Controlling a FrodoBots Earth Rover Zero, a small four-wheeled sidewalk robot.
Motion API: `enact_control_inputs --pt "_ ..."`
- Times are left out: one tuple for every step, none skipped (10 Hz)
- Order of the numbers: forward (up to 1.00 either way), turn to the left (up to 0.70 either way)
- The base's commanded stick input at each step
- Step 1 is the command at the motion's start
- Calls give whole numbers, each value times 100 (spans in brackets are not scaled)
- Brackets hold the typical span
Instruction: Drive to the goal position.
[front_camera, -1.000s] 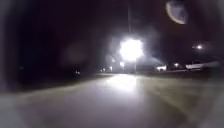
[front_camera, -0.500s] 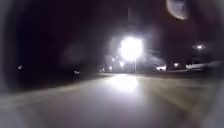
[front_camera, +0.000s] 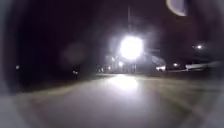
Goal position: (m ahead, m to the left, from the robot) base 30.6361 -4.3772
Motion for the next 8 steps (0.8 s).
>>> enact_control_inputs --pt "100 0" --pt "100 0" --pt "100 0" --pt "100 0" --pt "100 0" --pt "100 0" --pt "100 0" --pt "100 0"
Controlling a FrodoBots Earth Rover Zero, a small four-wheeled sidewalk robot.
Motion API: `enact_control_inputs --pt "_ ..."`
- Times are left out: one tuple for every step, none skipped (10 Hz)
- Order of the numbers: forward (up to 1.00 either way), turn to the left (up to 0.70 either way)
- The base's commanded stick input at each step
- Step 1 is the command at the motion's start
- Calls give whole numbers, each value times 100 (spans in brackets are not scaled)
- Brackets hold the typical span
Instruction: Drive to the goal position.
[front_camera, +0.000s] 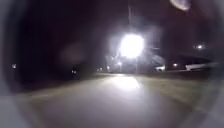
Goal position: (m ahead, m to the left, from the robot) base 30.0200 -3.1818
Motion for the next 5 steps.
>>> enact_control_inputs --pt "100 0" --pt "100 0" --pt "100 0" --pt "100 -15" --pt "100 -39"
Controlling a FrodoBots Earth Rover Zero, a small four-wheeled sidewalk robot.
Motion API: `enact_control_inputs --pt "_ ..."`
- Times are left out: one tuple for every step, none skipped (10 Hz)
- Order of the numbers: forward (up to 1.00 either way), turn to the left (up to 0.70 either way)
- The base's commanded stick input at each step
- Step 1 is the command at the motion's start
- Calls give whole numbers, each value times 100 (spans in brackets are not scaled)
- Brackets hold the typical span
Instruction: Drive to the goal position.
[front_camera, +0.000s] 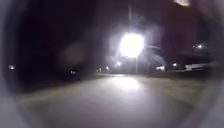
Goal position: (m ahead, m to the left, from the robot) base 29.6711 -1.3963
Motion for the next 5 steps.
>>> enact_control_inputs --pt "100 -31" --pt "100 -6" --pt "100 0" --pt "100 0" --pt "100 0"
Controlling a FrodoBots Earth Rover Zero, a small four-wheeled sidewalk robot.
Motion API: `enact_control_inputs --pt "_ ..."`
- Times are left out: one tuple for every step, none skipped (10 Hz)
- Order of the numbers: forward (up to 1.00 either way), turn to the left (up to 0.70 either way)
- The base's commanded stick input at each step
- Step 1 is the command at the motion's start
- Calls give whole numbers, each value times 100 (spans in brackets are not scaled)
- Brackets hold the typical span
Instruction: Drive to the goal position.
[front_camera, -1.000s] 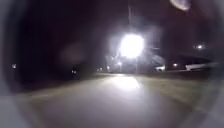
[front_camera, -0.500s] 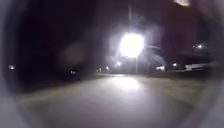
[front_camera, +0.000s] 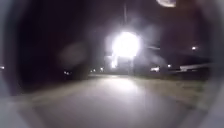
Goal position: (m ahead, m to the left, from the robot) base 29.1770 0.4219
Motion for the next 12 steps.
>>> enact_control_inputs --pt "100 0" --pt "100 0" --pt "100 0" --pt "100 0" --pt "100 0" --pt "100 0" --pt "100 0" --pt "100 0" --pt "100 0" --pt "100 0" --pt "100 0" --pt "100 0"
